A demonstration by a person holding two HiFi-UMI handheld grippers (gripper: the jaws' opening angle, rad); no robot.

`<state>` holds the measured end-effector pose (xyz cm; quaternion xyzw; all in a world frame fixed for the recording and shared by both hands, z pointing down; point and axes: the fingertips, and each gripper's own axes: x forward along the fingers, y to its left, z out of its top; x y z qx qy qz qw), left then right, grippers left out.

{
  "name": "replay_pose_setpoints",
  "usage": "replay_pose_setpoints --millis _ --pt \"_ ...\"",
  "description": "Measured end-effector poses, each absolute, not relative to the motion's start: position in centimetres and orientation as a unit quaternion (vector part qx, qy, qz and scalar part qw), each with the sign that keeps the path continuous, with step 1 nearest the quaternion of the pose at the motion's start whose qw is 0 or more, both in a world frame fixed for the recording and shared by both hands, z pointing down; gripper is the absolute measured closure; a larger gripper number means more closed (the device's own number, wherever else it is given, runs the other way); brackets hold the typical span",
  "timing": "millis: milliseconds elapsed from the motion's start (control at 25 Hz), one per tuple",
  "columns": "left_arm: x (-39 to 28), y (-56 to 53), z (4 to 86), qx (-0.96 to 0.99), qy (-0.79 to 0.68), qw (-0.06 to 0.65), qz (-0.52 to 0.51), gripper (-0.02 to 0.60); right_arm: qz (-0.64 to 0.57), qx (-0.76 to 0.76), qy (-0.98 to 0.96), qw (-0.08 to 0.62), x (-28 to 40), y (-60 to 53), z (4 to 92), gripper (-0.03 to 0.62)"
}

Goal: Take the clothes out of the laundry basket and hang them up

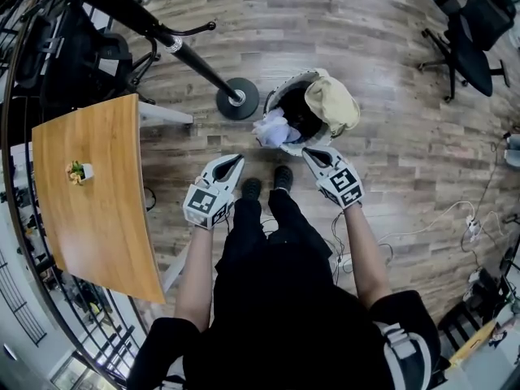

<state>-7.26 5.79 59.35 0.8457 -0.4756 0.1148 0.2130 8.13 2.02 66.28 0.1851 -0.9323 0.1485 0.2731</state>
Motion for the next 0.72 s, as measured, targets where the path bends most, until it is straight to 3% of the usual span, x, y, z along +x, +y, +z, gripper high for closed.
replay_pose_setpoints --millis 720 --pt "-8.2 4.7 62.9 0.863 -0.426 0.244 0.118 0.558 0.167 0.227 -0.916 0.286 6.1 2.0 68.6 0.586"
